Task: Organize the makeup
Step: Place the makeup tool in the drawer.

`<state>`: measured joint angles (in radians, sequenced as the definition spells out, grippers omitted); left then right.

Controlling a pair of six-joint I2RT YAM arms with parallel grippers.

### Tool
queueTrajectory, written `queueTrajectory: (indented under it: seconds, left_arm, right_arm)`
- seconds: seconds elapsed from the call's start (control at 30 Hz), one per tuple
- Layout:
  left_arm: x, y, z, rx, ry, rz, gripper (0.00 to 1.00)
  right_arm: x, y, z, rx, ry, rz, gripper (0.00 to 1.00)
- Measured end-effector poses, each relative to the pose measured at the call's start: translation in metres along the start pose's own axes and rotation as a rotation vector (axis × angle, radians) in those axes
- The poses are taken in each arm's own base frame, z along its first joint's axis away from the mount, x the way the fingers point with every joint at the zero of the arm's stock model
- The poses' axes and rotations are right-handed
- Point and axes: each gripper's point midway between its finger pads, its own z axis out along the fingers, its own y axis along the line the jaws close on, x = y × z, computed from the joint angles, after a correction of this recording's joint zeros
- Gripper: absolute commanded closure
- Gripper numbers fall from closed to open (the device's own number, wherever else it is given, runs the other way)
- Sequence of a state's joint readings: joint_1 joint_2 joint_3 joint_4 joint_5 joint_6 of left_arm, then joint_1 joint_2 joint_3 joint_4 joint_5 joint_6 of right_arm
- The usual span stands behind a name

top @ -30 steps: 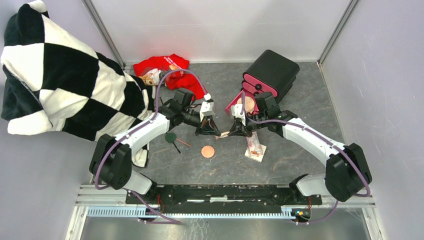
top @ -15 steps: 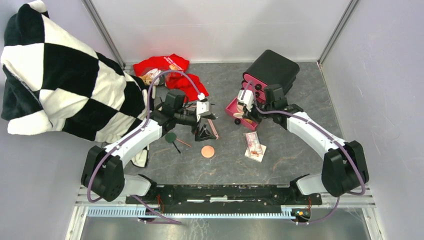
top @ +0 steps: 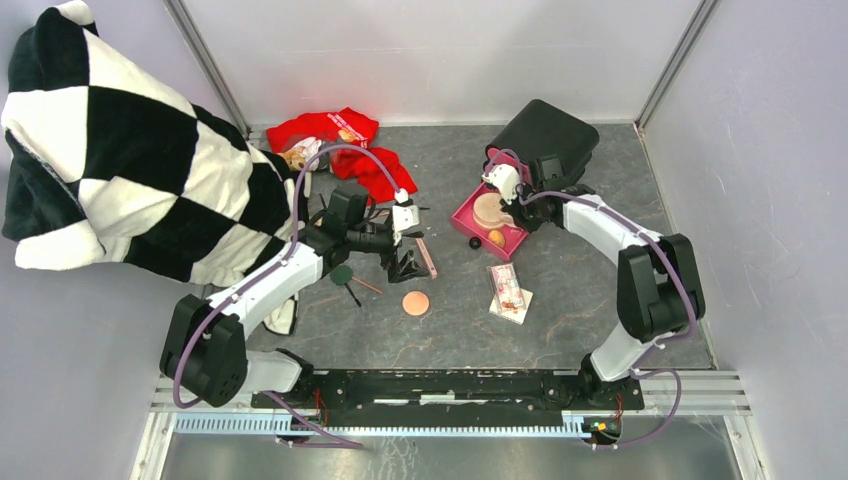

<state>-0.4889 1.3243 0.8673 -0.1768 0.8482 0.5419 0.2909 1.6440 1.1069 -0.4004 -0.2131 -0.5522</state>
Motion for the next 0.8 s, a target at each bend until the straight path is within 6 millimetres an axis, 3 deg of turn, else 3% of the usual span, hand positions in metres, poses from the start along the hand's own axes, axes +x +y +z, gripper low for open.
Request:
queueTrajectory:
  seconds: [0.2, 0.47, 0.6, 0.8]
  left_arm:
    - [0.005, -0.002, -0.004, -0.021, 0.011, 0.002, 0.0]
    - [0.006, -0.003, -0.006, -0.035, 0.017, 0.005, 0.0]
    - [0.006, -0.003, -0.007, -0.037, 0.015, 0.008, 0.0]
    - [0.009, -0.002, -0.008, -0.051, 0.026, 0.006, 0.0]
  right_arm:
    - [0.008, -0.001, 0.011, -0.029, 0.064, 0.021, 0.99]
    - [0.016, 0.007, 0.011, -0.064, 0.103, 0.033, 0.96]
    - [0.02, 0.01, 0.01, -0.077, 0.118, 0.037, 0.89]
    - [0.021, 0.009, 0.012, -0.081, 0.136, 0.045, 0.64]
